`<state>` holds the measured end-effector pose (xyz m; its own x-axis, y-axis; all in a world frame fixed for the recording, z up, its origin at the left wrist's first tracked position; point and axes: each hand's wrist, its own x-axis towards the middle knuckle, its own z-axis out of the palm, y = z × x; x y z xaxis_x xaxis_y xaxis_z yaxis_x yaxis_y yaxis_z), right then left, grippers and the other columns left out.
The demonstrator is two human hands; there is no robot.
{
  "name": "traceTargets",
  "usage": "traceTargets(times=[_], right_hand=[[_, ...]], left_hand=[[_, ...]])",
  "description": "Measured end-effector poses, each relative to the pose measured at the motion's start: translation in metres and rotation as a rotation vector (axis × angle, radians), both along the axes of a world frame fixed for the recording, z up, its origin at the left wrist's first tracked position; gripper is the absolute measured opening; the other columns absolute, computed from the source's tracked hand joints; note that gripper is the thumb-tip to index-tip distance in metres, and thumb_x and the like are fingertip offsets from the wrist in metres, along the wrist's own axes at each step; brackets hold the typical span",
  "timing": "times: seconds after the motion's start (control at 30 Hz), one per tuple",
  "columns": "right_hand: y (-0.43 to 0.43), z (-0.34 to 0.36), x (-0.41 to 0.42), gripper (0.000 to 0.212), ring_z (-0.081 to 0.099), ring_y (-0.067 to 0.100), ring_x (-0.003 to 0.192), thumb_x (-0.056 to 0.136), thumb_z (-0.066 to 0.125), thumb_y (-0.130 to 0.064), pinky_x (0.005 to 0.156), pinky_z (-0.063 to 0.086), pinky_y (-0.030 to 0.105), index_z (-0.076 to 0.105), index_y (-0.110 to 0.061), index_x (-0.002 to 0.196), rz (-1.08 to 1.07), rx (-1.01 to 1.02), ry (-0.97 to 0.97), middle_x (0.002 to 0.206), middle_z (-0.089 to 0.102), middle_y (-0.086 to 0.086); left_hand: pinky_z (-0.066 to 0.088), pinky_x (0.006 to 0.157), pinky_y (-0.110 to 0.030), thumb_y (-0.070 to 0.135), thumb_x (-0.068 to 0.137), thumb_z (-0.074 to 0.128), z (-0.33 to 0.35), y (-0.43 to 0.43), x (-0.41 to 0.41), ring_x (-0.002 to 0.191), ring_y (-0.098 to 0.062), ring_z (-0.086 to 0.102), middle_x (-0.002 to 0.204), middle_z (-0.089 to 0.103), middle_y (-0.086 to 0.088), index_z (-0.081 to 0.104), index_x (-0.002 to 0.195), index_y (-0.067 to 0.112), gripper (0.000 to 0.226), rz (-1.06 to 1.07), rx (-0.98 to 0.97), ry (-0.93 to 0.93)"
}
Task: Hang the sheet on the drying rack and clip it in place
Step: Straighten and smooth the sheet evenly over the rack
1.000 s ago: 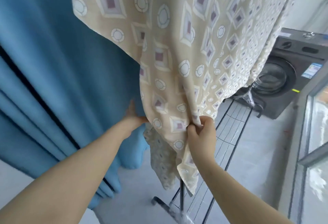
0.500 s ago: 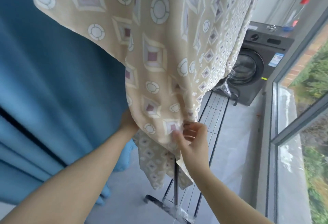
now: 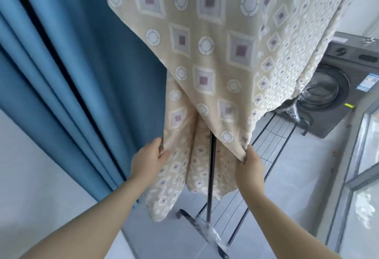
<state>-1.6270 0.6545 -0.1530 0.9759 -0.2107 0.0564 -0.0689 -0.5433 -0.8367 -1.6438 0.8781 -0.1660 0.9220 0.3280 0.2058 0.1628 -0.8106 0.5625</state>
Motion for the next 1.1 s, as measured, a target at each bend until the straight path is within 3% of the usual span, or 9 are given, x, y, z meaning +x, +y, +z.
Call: traceTargets(times=[0.13, 0.23, 0.33, 0.43, 0.5, 0.57, 0.63, 0.77, 1.1], right_hand=[[-0.023, -0.002, -0.019, 0.033, 0.032, 0.017, 0.058, 0.081, 0.031, 0.01, 0.049, 0.023, 0.03, 0.029, -0.018, 0.065, -0.041, 0.033, 0.021, 0.068, 0.04, 0.005], [-0.034, 0.0, -0.03, 0.029, 0.029, 0.02, 0.058, 0.081, 0.031, 0.01, 0.051, 0.022, 0.032, 0.028, -0.014, 0.066, -0.081, 0.067, 0.043, 0.065, 0.039, 0.006], [-0.046, 0.001, -0.038, 0.024, 0.038, 0.024, 0.061, 0.087, 0.038, 0.0, 0.053, 0.027, 0.033, 0.033, -0.016, 0.07, -0.148, 0.083, 0.034, 0.066, 0.046, 0.004], [-0.05, -0.001, -0.047, 0.009, 0.051, 0.031, 0.071, 0.091, 0.044, -0.011, 0.059, 0.038, 0.036, 0.042, -0.019, 0.086, -0.132, 0.109, -0.024, 0.07, 0.054, 0.0], [-0.045, -0.003, -0.054, 0.009, 0.058, 0.028, 0.074, 0.09, 0.052, -0.024, 0.063, 0.045, 0.038, 0.044, -0.022, 0.094, -0.054, 0.128, -0.021, 0.074, 0.059, -0.001], [-0.037, -0.004, -0.056, 0.021, 0.059, 0.023, 0.074, 0.087, 0.059, -0.032, 0.061, 0.045, 0.035, 0.043, -0.026, 0.097, 0.029, 0.117, 0.002, 0.076, 0.059, -0.007], [-0.03, -0.007, -0.055, 0.022, 0.056, 0.021, 0.071, 0.086, 0.06, -0.032, 0.055, 0.041, 0.03, 0.041, -0.027, 0.096, 0.096, -0.001, 0.074, 0.073, 0.056, -0.009], [-0.034, -0.012, -0.05, 0.012, 0.056, 0.031, 0.074, 0.093, 0.045, -0.023, 0.063, 0.047, 0.038, 0.051, -0.015, 0.086, 0.05, -0.175, 0.144, 0.068, 0.056, 0.004], [-0.027, -0.044, -0.055, 0.023, 0.049, 0.027, 0.077, 0.097, 0.04, -0.028, 0.063, 0.038, 0.033, 0.055, -0.013, 0.089, 0.122, -0.19, 0.317, 0.07, 0.053, 0.002]], left_hand=[[0.037, 0.066, -0.027, 0.019, 0.092, 0.054, -0.009, -0.012, -0.024, 0.078, -0.02, 0.054, 0.083, 0.054, -0.003, 0.063, 0.089, 0.008, 0.015, 0.045, -0.246, -0.088], [0.036, 0.061, -0.028, 0.015, 0.096, 0.041, -0.002, -0.023, -0.037, 0.072, -0.021, 0.049, 0.076, 0.054, -0.006, 0.052, 0.083, 0.005, 0.02, 0.199, -0.505, -0.104], [0.031, 0.056, -0.032, 0.008, 0.095, 0.033, 0.008, -0.032, -0.049, 0.062, -0.019, 0.038, 0.064, 0.04, -0.002, 0.036, 0.066, 0.014, 0.029, 0.396, -0.636, -0.308], [0.031, 0.058, -0.032, 0.017, 0.096, 0.042, 0.015, -0.039, -0.055, 0.06, -0.017, 0.038, 0.063, 0.038, 0.001, 0.036, 0.069, 0.014, 0.029, 0.329, -0.59, -0.396], [0.04, 0.064, -0.033, 0.026, 0.086, 0.063, 0.017, -0.044, -0.056, 0.069, -0.018, 0.049, 0.07, 0.049, 0.007, 0.045, 0.089, 0.014, 0.022, 0.096, -0.492, -0.206], [0.044, 0.072, -0.033, 0.03, 0.073, 0.078, 0.012, -0.045, -0.052, 0.083, -0.017, 0.055, 0.087, 0.058, 0.011, 0.045, 0.111, 0.017, 0.052, -0.06, -0.373, -0.024], [0.043, 0.075, -0.031, 0.028, 0.075, 0.075, 0.002, -0.043, -0.049, 0.096, -0.024, 0.058, 0.105, 0.062, 0.003, 0.044, 0.123, 0.016, 0.058, -0.057, -0.258, 0.045], [0.042, 0.071, -0.033, 0.016, 0.085, 0.059, -0.009, -0.029, -0.047, 0.093, -0.035, 0.059, 0.094, 0.062, -0.015, 0.061, 0.098, 0.005, 0.017, 0.079, -0.199, 0.122], [0.035, 0.065, -0.026, 0.02, 0.09, 0.055, -0.021, -0.031, -0.056, 0.079, -0.022, 0.054, 0.076, 0.057, 0.002, 0.057, 0.092, 0.015, 0.005, 0.061, -0.444, 0.134]])
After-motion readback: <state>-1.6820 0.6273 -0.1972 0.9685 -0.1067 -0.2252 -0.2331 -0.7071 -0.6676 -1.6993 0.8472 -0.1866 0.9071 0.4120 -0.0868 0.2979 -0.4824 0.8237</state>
